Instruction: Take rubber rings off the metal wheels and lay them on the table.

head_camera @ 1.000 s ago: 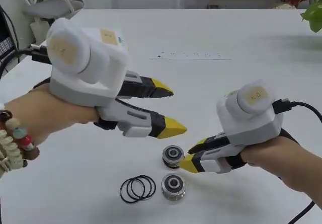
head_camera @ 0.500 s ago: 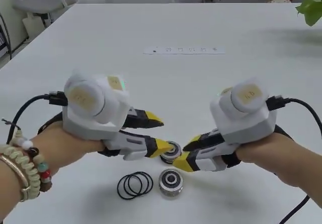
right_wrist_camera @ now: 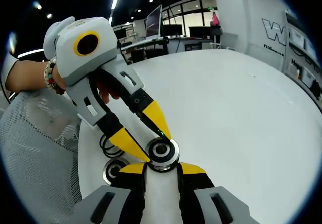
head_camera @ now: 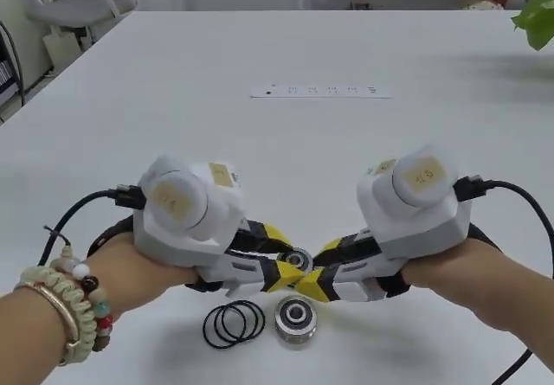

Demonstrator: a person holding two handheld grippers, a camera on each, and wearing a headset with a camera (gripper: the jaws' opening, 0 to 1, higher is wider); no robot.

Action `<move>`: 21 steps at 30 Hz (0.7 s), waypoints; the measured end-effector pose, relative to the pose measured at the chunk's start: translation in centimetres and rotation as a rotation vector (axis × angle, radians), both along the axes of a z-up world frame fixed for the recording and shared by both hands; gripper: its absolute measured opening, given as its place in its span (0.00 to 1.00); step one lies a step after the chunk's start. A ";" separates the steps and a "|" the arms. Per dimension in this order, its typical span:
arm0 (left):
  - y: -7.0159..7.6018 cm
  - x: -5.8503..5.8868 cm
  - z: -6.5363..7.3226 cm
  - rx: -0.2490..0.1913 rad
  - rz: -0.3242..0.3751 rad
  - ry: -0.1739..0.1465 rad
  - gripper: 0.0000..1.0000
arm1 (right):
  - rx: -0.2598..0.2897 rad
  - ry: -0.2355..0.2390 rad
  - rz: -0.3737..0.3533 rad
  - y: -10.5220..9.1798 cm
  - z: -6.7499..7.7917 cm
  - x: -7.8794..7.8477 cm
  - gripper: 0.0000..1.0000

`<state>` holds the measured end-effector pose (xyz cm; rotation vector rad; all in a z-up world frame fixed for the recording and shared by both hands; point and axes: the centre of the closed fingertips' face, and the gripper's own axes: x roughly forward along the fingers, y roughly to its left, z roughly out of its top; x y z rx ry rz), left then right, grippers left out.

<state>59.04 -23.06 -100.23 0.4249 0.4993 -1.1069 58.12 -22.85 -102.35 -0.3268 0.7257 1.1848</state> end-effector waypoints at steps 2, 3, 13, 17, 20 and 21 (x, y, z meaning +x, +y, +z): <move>0.0 -0.1 -0.1 -0.014 0.011 0.020 0.17 | -0.004 -0.004 -0.002 -0.1 0.0 0.1 0.20; 0.1 -0.1 -0.1 -0.012 0.012 0.018 0.17 | -0.007 -0.002 -0.004 -0.1 0.0 0.1 0.19; 0.2 0.0 -0.1 -0.059 0.052 0.034 0.14 | -0.046 -0.039 0.036 -0.5 0.0 -0.1 0.12; 0.3 -0.2 0.1 -0.054 0.051 0.034 0.14 | -0.083 -0.079 0.064 -0.6 -0.1 -0.1 0.04; 0.3 -0.1 0.0 -0.053 0.051 0.032 0.14 | -0.088 -0.077 0.055 -0.6 -0.1 0.1 0.03; 0.3 -0.2 0.0 -0.054 0.053 0.032 0.14 | -0.090 -0.071 0.046 -0.7 -0.2 0.1 0.02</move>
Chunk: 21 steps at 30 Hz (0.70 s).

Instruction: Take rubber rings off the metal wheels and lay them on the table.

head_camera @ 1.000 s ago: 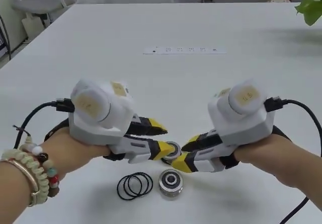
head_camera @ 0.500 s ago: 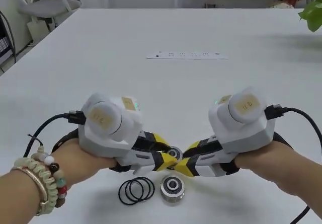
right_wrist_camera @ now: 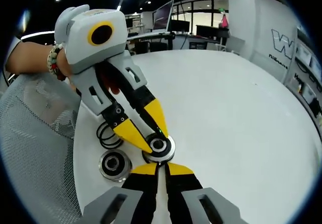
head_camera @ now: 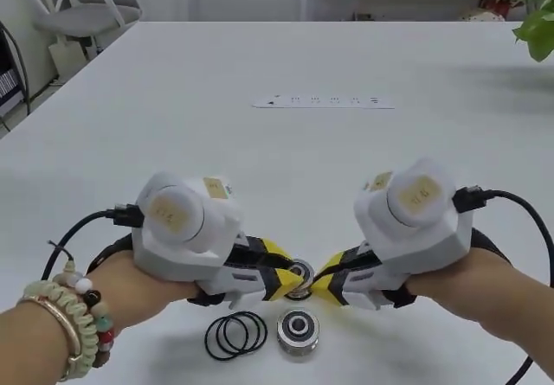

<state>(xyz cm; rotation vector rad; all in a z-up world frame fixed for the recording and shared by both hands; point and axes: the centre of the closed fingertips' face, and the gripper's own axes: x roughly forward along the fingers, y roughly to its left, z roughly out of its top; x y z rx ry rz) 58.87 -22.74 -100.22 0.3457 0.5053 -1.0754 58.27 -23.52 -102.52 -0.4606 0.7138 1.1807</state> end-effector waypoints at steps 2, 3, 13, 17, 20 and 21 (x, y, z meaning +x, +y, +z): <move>0.0 0.0 0.0 0.000 0.001 -0.001 0.14 | 0.004 0.036 -0.057 -0.2 -0.1 0.3 0.00; 0.0 0.0 0.0 0.000 0.000 -0.002 0.14 | 0.010 0.053 -0.085 -0.2 -0.1 0.4 0.00; 0.1 0.0 -0.1 0.043 -0.018 -0.048 0.14 | 0.131 0.228 -0.266 -0.5 0.2 1.1 0.00; 0.1 0.0 -0.2 0.036 -0.016 -0.042 0.14 | 0.175 0.290 -0.307 -0.7 0.2 1.1 0.00; 0.1 0.1 -0.2 0.032 -0.014 -0.039 0.14 | 0.213 0.335 -0.336 -0.6 0.5 1.1 0.00; 0.1 0.1 -0.2 0.031 -0.013 -0.037 0.14 | 0.228 0.356 -0.348 -0.7 0.6 1.1 0.00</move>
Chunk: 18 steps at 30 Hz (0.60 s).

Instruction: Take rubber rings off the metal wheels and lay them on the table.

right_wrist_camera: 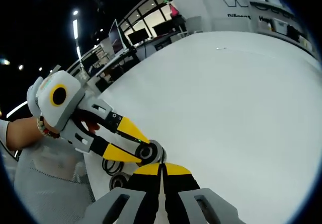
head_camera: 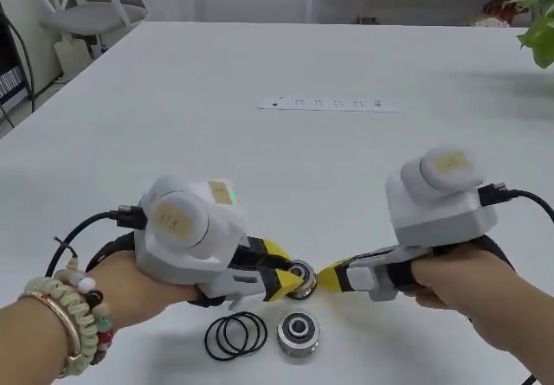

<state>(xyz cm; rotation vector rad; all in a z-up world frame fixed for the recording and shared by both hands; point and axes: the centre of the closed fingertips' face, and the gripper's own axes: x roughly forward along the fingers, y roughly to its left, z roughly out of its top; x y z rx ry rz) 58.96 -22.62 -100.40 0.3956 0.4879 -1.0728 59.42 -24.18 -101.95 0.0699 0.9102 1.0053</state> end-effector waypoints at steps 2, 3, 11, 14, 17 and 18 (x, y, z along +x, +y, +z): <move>0.0 0.0 0.0 -0.003 0.002 0.003 0.14 | 0.022 0.025 -0.020 0.0 0.1 0.0 0.00; 0.0 0.0 0.0 -0.003 0.002 0.003 0.14 | 0.059 0.038 -0.038 0.3 0.6 0.0 0.00; 0.1 -0.1 -0.1 0.001 -0.003 0.002 0.14 | 0.085 0.056 -0.033 0.8 1.2 -0.5 0.00; 0.3 -0.2 -0.1 -0.002 -0.009 -0.001 0.14 | 0.096 0.051 -0.015 1.4 1.5 -0.8 0.00; 0.3 -0.2 -0.1 -0.008 -0.010 -0.007 0.14 | 0.087 0.027 0.009 2.0 1.7 -0.9 0.00; 0.3 -0.2 -0.1 -0.009 -0.009 -0.007 0.14 | 0.099 0.022 0.021 2.3 1.9 -1.0 0.00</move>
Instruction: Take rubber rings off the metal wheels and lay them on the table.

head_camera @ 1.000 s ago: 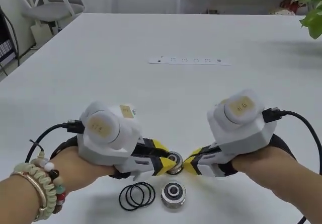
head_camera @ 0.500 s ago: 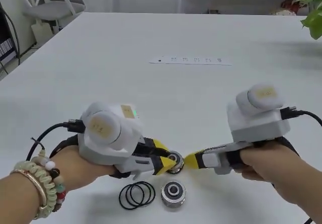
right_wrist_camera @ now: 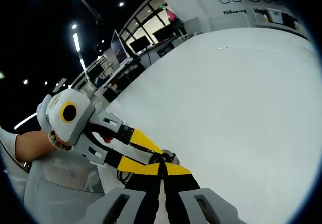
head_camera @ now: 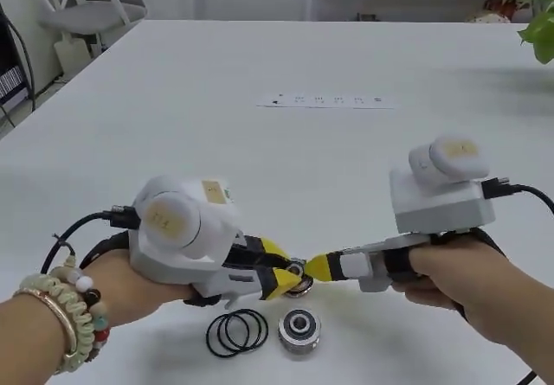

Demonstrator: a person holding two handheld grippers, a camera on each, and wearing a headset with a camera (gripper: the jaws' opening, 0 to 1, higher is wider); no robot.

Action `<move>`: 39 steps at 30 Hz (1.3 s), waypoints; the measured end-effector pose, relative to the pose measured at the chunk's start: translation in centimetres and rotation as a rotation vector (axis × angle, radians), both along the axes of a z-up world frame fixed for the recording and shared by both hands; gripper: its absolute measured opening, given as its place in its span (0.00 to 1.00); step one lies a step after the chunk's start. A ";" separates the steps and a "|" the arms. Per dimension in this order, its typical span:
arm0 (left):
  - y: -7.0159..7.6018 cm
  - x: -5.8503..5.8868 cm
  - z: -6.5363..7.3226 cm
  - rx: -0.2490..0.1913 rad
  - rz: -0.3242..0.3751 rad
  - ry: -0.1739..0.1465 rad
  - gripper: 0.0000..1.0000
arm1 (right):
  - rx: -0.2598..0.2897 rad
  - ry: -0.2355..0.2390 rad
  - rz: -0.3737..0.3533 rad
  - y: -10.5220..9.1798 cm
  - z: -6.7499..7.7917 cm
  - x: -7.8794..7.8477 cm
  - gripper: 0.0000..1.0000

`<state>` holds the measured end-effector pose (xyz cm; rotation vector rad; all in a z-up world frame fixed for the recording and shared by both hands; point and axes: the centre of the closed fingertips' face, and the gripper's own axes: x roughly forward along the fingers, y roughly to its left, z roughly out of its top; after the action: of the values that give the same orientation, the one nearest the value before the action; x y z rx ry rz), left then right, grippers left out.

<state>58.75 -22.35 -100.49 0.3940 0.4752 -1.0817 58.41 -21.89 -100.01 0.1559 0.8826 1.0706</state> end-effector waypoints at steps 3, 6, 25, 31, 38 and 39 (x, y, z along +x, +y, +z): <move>-0.2 0.0 0.0 -0.005 0.001 0.000 0.14 | 0.134 0.016 -0.004 1.7 2.3 0.0 0.00; -0.2 0.1 0.0 -0.003 0.003 -0.002 0.14 | 0.000 -0.095 0.010 0.9 1.3 0.6 0.00; -0.3 0.1 3.2 -0.039 -0.007 0.012 0.16 | -0.049 -0.020 -0.076 -1.3 -0.1 1.3 0.00; 1.2 0.8 6.4 -0.021 0.009 -0.027 0.23 | -0.034 -0.035 -0.092 -1.5 0.7 1.5 0.00; 3.4 0.6 9.8 -0.006 0.035 -0.089 0.34 | -0.010 -0.057 -0.100 -1.5 1.7 2.0 0.00; 3.7 0.5 10.2 -0.006 0.038 -0.098 0.36 | -0.004 -0.060 -0.103 -1.4 2.0 2.1 0.00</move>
<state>59.29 -18.67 -90.29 0.4292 0.3911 -1.0220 60.47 -23.31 -98.03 0.1637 0.8141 0.9734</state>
